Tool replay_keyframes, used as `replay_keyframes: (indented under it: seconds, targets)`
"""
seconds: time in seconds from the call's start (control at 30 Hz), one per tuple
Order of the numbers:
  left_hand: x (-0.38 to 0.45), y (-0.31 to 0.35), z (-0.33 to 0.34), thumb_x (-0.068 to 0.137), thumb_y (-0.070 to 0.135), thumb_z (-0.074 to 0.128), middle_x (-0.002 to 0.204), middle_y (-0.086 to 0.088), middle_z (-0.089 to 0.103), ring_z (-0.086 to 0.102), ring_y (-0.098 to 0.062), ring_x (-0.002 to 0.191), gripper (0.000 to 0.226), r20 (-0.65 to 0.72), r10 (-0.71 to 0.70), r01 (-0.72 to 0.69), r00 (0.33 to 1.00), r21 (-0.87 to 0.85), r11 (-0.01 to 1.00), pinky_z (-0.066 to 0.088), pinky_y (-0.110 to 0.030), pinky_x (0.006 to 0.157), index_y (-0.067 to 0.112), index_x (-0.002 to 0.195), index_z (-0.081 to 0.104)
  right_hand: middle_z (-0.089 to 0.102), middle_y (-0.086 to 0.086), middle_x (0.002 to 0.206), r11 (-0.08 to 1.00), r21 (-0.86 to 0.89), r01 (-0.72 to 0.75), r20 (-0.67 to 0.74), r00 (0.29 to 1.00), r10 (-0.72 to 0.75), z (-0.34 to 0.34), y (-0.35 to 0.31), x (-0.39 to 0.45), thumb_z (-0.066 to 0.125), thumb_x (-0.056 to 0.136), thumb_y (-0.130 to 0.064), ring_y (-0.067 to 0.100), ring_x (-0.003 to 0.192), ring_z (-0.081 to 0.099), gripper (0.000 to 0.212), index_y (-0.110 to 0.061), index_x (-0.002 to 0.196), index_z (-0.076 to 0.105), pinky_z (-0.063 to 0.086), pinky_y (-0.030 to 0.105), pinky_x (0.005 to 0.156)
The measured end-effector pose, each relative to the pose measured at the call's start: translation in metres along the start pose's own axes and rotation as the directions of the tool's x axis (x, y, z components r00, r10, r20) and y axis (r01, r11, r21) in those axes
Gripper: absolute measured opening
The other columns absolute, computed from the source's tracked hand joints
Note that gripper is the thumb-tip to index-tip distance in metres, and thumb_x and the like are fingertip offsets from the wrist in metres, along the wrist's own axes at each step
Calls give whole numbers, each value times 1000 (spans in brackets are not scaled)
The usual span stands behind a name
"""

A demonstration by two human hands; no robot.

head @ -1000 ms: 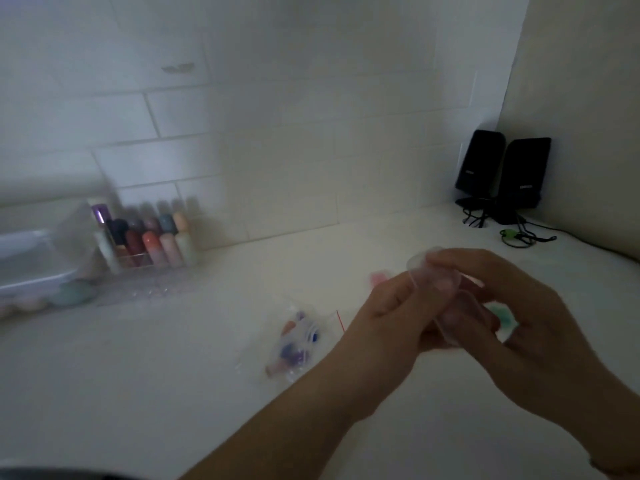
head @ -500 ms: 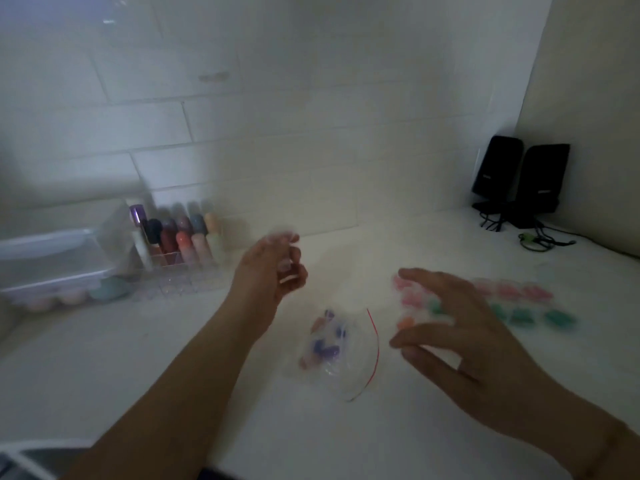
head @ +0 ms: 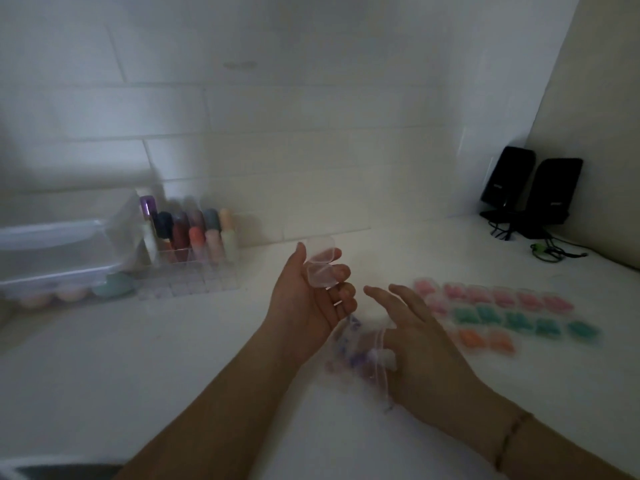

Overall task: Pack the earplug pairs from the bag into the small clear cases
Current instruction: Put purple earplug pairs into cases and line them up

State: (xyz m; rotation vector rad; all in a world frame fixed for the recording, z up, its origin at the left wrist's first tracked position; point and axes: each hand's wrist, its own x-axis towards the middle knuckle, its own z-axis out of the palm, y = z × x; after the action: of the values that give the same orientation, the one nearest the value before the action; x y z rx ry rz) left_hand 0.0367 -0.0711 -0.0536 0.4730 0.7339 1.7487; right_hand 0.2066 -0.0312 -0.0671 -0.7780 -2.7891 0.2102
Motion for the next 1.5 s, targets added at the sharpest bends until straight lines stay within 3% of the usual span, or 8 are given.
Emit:
replay_keyframes:
  seconds: [0.13,0.27,0.57,0.77,0.9,1.07,1.3,1.5]
  targets:
    - [1,-6,1,99,50,34,71,-6,57,49,-20,51,42,9,-20,19,1000,63,998,39,-26,54,12,100,54,33,-36,141,995,95,-23,23,1000,21,-35,21,-20,72,73,-55,-2,140,19,16,-47,75,59,21,30,117]
    - [1,-11,5,98,50,34,78,-7,59,51,-22,56,43,53,9,-15,999,123,992,41,-28,55,13,106,54,73,-17,84,835,538,-114,-104,974,200,-81,34,-17,87,58,-28,1,78,68,27,-36,77,69,50,8,72]
    - [-5,-12,12,99,51,29,92,-13,58,50,-24,66,45,61,73,-81,995,150,985,39,-34,62,19,118,53,74,15,83,389,920,-57,-22,981,195,-70,6,49,66,83,4,27,72,71,10,-6,83,68,49,25,51]
    - [-1,-13,8,99,53,25,100,-9,69,59,-24,77,43,71,85,-92,994,115,989,45,-36,67,25,114,54,71,-5,66,736,677,15,-205,964,169,-52,-8,66,74,80,-17,1,46,60,11,-25,88,75,44,13,50]
    - [0,-14,10,98,56,21,133,-10,60,51,-32,113,63,93,47,-52,995,55,997,35,-53,105,15,142,40,66,-19,74,964,260,46,-375,925,57,-36,-21,65,69,81,-46,-7,53,54,23,-50,101,57,42,19,57]
    - [2,-12,8,99,53,24,111,-9,61,52,-30,105,63,47,41,-40,998,-7,999,42,-43,92,7,138,41,62,-18,71,985,149,85,-462,887,-6,-31,-22,68,71,76,-45,-1,63,53,20,-39,75,52,35,15,57]
    - [5,-12,5,98,54,29,99,-10,58,55,-30,94,56,26,12,-10,1000,-83,996,43,-46,92,10,126,50,57,-19,80,963,155,220,-454,882,-129,-36,-18,65,70,81,-41,-8,68,51,11,-33,85,65,36,18,61]
    - [10,-3,-4,100,53,29,73,-4,57,46,-19,59,47,-127,121,-134,985,-99,986,36,-30,60,15,104,56,60,-9,104,952,209,224,-573,817,-66,-75,9,40,57,81,-45,8,76,55,22,-24,76,64,38,19,64]
